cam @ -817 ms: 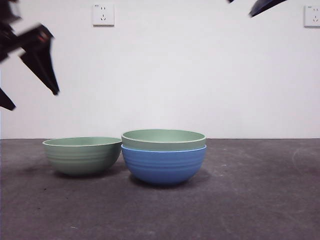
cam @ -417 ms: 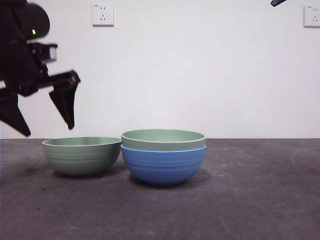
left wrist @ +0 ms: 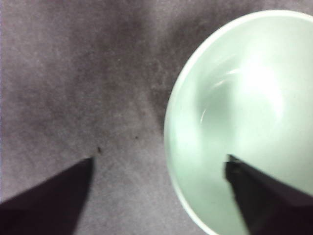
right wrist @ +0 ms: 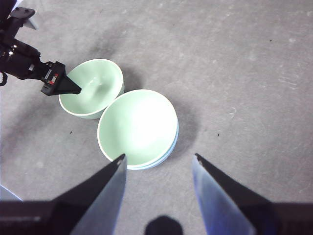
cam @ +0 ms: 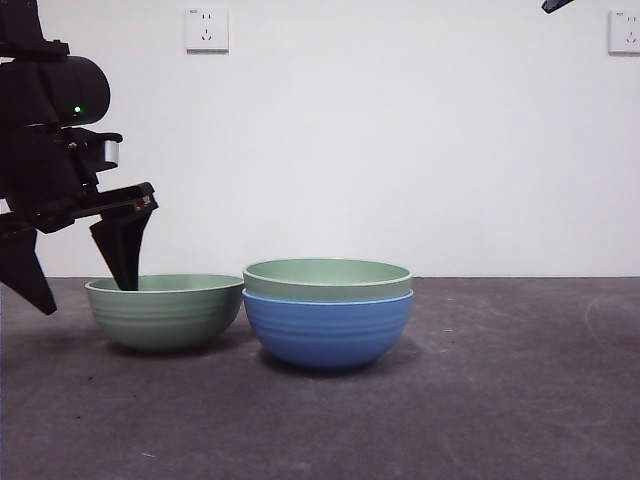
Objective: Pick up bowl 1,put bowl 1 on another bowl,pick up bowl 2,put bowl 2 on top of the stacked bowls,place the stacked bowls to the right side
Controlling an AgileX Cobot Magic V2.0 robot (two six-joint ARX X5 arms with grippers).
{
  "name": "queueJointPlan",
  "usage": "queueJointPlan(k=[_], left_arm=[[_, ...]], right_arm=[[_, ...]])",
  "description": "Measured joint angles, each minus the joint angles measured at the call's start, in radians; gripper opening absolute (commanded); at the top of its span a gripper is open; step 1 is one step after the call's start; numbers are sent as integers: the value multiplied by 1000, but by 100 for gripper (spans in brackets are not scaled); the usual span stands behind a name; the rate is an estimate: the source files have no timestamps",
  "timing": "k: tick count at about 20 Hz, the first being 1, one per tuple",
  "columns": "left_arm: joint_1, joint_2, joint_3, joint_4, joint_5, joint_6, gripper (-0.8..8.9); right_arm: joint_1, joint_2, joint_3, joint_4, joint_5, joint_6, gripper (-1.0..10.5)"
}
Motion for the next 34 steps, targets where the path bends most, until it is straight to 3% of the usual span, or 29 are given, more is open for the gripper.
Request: queueJointPlan(k=[5, 7, 14, 18, 25, 30, 34], left_arm=[[-3, -2, 0, 23, 2, 0, 19], [-3, -2, 0, 26, 2, -1, -9], [-3, -2, 54, 7, 5, -3, -9], [-12, -4, 146, -105, 6, 0, -8], [-185, -34, 360, -208, 21, 24, -8], [-318, -18, 363, -165, -19, 26, -8], [-361, 54, 363, -126, -31, 26, -9]], right_arm=[[0, 0, 0, -1, 44, 0, 225], [0, 0, 0, -3, 48, 0, 225], [0, 0, 0, -5, 48, 0, 221], [0, 0, 0, -5, 49, 0, 221], [0, 0, 0, -5, 50, 0, 222], [0, 0, 0, -5, 50, 0, 222], [0, 0, 0, -8, 50, 0, 222]])
